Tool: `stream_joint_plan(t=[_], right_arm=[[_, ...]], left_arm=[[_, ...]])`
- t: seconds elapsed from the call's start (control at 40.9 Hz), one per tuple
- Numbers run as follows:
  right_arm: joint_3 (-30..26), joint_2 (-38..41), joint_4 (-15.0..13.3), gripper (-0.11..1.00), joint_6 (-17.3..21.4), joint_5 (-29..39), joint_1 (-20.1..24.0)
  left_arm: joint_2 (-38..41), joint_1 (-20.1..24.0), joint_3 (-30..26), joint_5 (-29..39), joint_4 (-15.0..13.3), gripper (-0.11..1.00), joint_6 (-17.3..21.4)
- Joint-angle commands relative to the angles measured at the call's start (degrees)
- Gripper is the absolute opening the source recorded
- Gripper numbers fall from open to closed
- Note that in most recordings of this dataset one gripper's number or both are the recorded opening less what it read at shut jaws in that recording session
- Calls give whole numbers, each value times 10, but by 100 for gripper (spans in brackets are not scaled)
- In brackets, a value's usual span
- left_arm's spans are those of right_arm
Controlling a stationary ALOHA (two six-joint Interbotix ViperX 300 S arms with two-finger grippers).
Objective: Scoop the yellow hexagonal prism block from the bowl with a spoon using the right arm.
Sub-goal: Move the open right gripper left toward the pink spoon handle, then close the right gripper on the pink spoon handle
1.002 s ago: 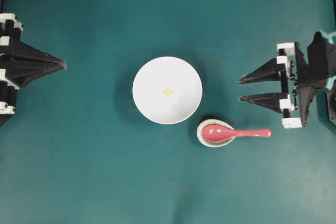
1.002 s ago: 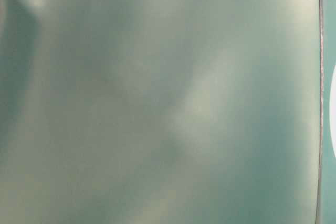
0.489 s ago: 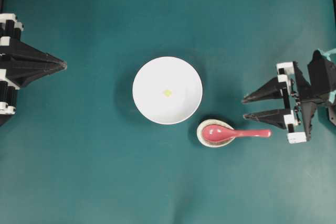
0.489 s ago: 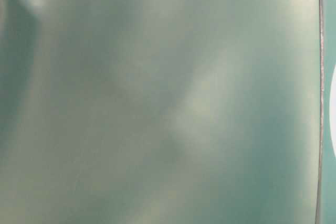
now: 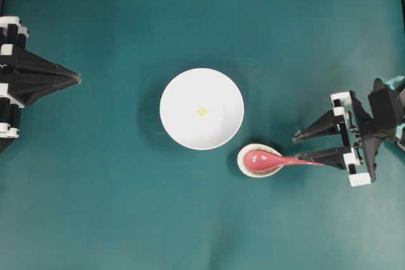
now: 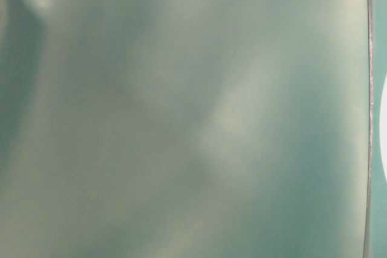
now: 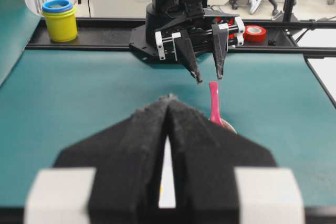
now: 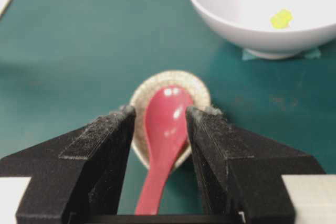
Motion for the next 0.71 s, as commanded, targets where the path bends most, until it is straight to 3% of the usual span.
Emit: stream_joint_plan(t=[0.0,0.366,0.684], right_arm=[[-13,24,15,51,-1,-21,11],[-20,98,108,51,0,-68,76],[-20,120,121,51,-1,-69,98]], left_arm=[[5,2,-13,-3,3,-1,-1],[5,2,-12,0,3,-1,-4],[5,1,-12,0,3,-1,-4]])
